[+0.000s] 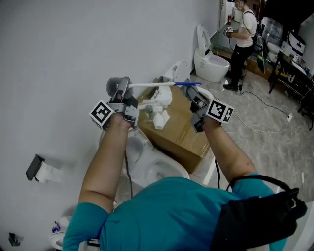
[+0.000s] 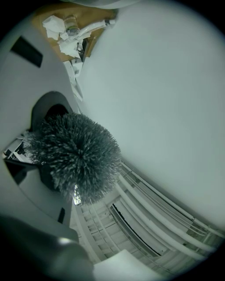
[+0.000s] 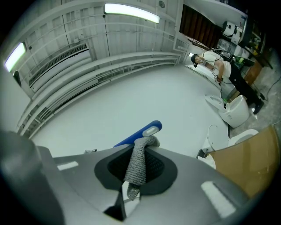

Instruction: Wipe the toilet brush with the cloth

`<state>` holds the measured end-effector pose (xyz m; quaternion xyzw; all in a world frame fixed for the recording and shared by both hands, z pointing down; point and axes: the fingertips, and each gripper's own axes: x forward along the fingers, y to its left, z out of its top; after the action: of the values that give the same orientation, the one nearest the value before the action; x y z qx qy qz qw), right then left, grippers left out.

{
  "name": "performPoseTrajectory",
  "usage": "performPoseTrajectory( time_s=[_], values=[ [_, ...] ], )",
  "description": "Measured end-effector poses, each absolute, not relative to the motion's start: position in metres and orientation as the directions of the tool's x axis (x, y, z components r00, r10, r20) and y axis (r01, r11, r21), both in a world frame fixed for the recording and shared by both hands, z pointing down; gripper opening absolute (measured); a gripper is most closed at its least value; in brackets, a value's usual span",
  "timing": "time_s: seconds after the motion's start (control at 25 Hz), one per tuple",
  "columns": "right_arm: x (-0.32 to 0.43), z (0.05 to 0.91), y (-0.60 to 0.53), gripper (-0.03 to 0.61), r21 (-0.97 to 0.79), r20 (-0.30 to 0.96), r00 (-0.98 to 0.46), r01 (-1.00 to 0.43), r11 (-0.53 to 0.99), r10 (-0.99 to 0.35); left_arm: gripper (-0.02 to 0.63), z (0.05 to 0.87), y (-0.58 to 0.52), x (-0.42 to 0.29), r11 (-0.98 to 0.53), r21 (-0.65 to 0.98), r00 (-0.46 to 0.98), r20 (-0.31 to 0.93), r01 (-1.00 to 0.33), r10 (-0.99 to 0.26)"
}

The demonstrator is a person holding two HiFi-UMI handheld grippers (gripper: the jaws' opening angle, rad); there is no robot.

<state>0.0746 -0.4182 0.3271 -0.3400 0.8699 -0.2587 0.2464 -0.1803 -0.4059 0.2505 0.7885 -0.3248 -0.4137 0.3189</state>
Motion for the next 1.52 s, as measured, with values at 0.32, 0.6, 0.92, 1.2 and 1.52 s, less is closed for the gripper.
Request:
performPoseTrajectory(
  time_s=[0.32,0.6,0.92,1.2,1.52],
  values=[
    [0.084,0.329,-0.423,0.018,-0.62,-0.253,-0.633,-0.475,0.625,-0.732,0.163,0.252,-0.407,-0.181,-0.58,0.78,0.446,-0.443,-0.236,-0.777],
    [0.097,0.329,-0.427,0.019,-0.63,-0.258,-0.609,-0.483,0.608,-0.75,0.164,0.252,-0.406,-0.185,-0.579,0.781,0.44,-0.445,-0.236,-0.78],
    [0.133,0.325,-0.426,0.018,-0.623,-0.266,-0.566,-0.516,0.588,-0.78,0.163,0.263,-0.4,-0.202,-0.557,0.79,0.424,-0.426,-0.255,-0.799],
    [0.157,0.341,-0.401,0.018,-0.511,-0.164,-0.608,-0.621,0.595,-0.777,0.161,0.294,-0.37,-0.238,-0.544,0.735,0.445,-0.362,-0.404,-0.819],
    [0.102,0.413,-0.355,0.018,-0.415,0.042,-0.736,-0.628,0.658,-0.675,0.161,0.339,-0.33,-0.272,-0.486,0.586,0.474,-0.188,-0.649,-0.86]
  ],
)
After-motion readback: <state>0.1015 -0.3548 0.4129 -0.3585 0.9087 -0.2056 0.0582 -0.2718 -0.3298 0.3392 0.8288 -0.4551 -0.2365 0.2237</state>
